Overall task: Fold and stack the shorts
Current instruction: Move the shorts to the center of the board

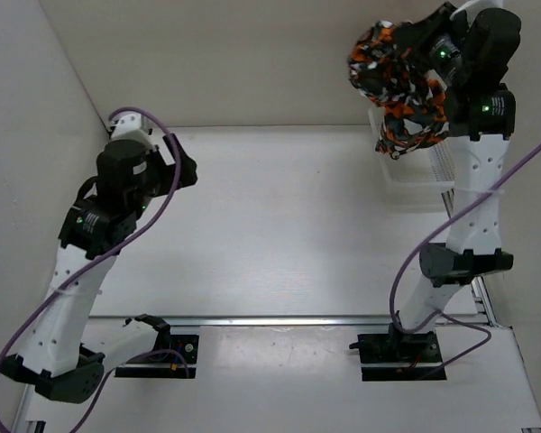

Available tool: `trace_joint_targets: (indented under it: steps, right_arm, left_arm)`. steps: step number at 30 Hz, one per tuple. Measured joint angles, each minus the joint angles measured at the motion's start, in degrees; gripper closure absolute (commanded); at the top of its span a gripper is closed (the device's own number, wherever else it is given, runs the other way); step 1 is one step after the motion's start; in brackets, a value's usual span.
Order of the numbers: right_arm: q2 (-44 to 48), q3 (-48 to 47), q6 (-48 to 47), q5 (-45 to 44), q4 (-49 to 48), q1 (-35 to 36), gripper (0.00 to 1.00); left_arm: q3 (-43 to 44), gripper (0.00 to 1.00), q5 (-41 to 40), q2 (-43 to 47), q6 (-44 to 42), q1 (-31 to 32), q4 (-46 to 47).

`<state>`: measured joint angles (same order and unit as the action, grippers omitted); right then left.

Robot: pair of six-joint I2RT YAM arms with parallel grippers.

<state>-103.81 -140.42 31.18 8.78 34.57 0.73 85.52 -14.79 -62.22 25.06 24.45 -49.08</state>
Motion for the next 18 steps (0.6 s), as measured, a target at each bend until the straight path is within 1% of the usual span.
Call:
trace_joint_targets:
  steps: [3, 7, 9, 10, 12, 13, 14, 15, 16, 17, 18]
  right_arm:
    - [3.34, -3.87, 0.09, 4.11, -2.36, 7.08, 0.99]
    - [7.04, -3.48, 0.55, 8.55, -3.63, 14.43, 0.99]
    - [9.01, -0.33, 0.59, 10.03, -4.26, 16.94, 0.99]
    - [11.45, 5.20, 0.31, 10.86, -4.61, 19.08, 0.99]
    - [14.27, 13.07, -1.25, 11.15, -5.66, 21.59, 0.99]
    - [16.33, 19.50, -2.08, 11.17, -6.49, 22.91, 0.94]
    - [18.38, 25.49, -2.84, 11.13, -6.84, 23.76, 0.69]
    - [20.37, 32.70, -3.30, 11.17, -5.79, 24.72, 0.50]
    - [21.11, 36.48, -4.22, 10.91, -5.57, 24.94, 0.34]
    - [22.14, 43.10, -4.61, 10.29, -6.23, 24.35, 0.20]
    - [22.47, 46.75, -4.57, 9.62, -5.31, 23.61, 0.19]
  left_arm:
    - [3.69, 0.00, -2.16, 2.19, 0.50, -1.84, -3.58]
    - [8.79, 0.00, -6.36, 2.36, 0.50, -2.71, -7.13]
    - [10.36, 0.00, -8.70, 2.45, 0.48, -3.13, -9.01]
    - [11.89, 0.00, -11.02, 2.43, 0.50, -3.37, -10.88]
    - [13.42, 0.00, -13.11, 2.45, 0.57, -3.41, -12.52]
    - [14.01, 0.00, -13.90, 2.56, 0.66, -3.45, -13.07]
    - [14.32, 0.00, -14.40, 2.73, 0.70, -3.48, -13.49]
    - [14.29, 0.00, -14.53, 2.93, 0.72, -3.50, -13.77]
    - [14.16, 0.00, -14.51, 3.10, 0.72, -3.52, -14.10]
    - [13.55, 0.00, -14.21, 3.10, 0.74, -3.52, -14.05]
    - [12.66, 0.00, -13.75, 3.13, 0.90, -3.52, -14.01]
